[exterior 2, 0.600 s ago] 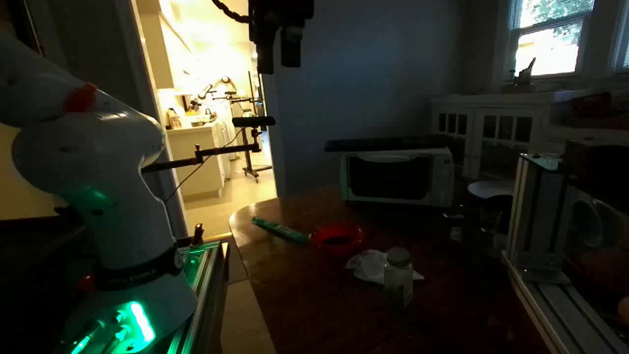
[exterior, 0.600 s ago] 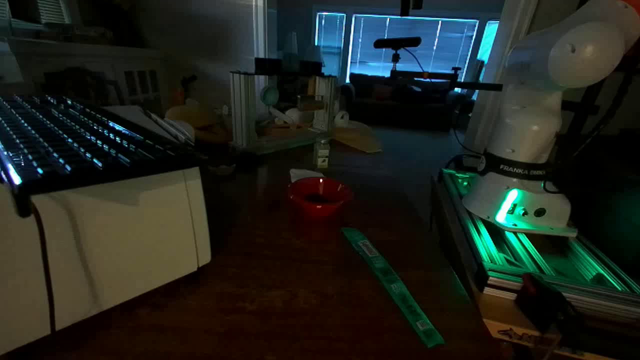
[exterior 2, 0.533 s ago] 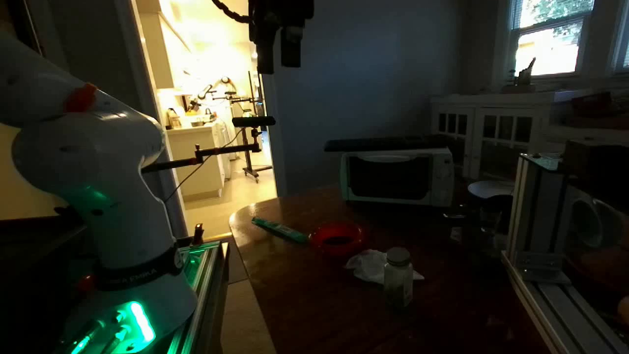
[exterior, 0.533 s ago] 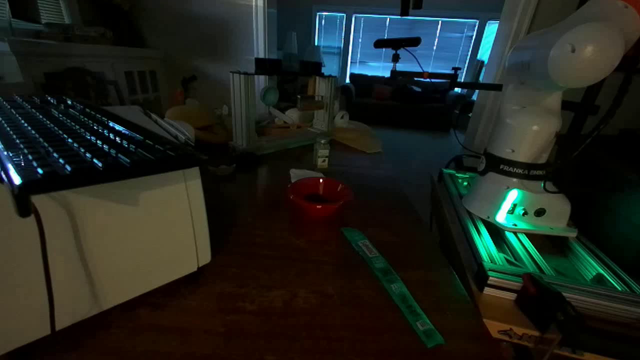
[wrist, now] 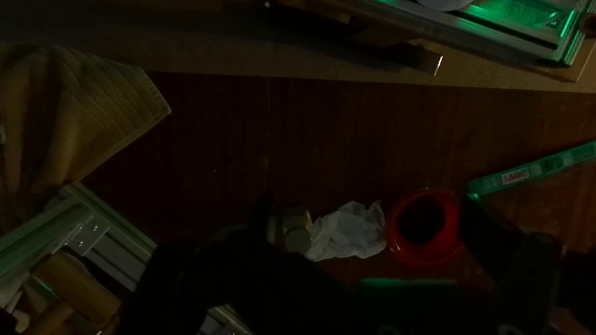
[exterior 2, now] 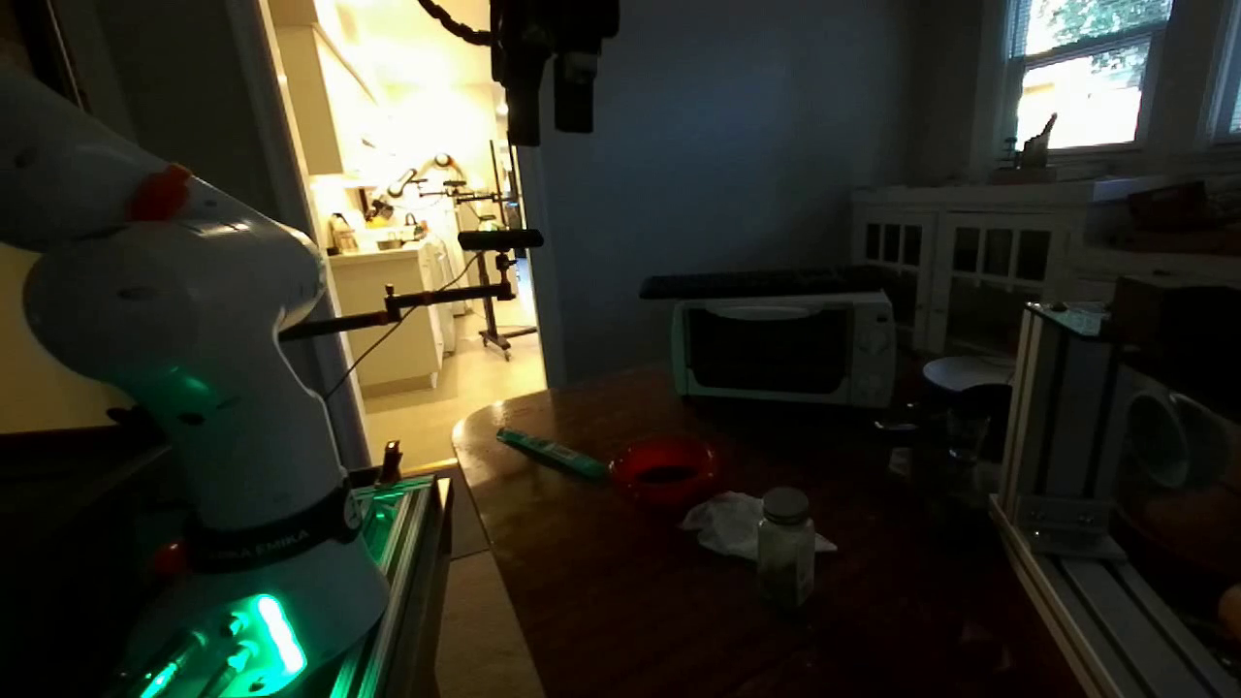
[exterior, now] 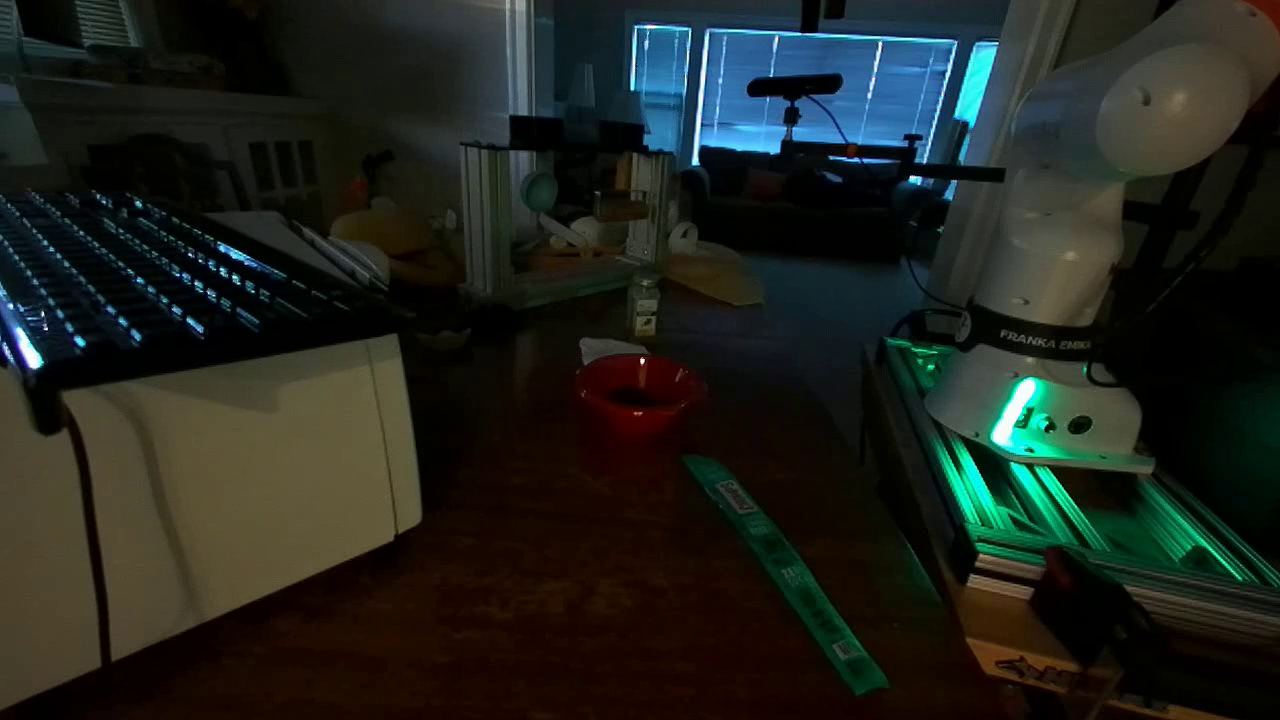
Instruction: Open the oven door.
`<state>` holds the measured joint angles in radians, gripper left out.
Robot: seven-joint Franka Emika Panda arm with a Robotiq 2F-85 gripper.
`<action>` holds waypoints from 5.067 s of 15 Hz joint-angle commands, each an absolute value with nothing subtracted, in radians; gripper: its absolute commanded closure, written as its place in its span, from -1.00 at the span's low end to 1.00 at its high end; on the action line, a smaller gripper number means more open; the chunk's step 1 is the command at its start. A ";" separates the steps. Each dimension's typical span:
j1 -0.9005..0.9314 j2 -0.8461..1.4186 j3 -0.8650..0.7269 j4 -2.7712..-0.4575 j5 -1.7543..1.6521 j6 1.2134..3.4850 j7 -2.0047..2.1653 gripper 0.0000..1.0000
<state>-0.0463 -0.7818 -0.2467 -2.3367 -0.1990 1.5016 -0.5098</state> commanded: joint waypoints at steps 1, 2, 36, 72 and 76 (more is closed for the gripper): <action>0.010 -0.777 -0.252 -2.350 -0.143 1.532 -0.513 -1.00; 0.031 -0.779 -0.245 -2.361 -0.116 1.566 -0.514 -1.00; 0.261 -0.073 0.030 -2.274 0.647 2.620 -0.984 0.98; 0.284 0.296 0.078 -2.063 1.118 2.812 -1.468 1.00; 0.286 0.282 0.050 -2.086 0.994 2.800 -1.366 1.00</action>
